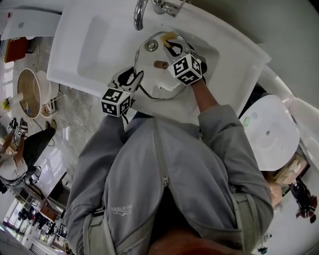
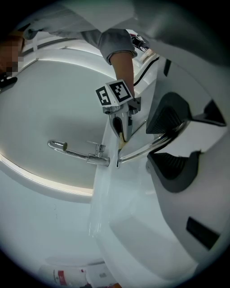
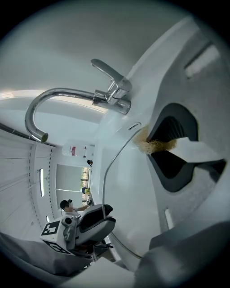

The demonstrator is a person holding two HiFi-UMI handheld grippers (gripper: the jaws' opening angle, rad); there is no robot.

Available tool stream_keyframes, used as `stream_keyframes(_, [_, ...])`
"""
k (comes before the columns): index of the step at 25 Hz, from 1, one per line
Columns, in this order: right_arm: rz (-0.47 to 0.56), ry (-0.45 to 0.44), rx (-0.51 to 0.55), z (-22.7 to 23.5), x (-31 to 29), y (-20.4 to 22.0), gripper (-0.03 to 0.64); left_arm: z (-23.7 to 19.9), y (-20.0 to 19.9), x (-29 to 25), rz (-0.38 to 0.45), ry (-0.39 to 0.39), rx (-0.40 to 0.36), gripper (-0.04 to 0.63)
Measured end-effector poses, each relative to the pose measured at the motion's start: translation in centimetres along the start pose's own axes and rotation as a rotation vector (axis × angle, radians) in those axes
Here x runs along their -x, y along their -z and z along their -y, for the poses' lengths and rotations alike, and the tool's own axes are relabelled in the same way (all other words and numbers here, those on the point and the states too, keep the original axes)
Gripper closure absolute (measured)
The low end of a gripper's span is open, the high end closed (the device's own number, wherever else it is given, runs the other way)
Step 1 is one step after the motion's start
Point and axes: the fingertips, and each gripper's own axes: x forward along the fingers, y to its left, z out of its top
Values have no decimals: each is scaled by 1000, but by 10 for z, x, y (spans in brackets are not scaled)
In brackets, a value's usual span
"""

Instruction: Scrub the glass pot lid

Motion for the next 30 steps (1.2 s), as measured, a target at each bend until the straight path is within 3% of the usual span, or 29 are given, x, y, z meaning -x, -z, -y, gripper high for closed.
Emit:
stream_keyframes(10, [-37,-73,-15,-19,-23,6,569,-5,4,4,-41,-43,-26,463])
stream_keyframes(18, [-81,-186,-13,-73,-6,28,568,-7,5,3,-42,-36,-21,462])
stream_keyframes(23, [-100,-206,-43,-99,10,41,569,-7,5,3,-43,-36,-27,460])
stream_keyframes(30, [-166,-325,-113,-144,34,56,569,-7,5,2,-40,-44,-29,460])
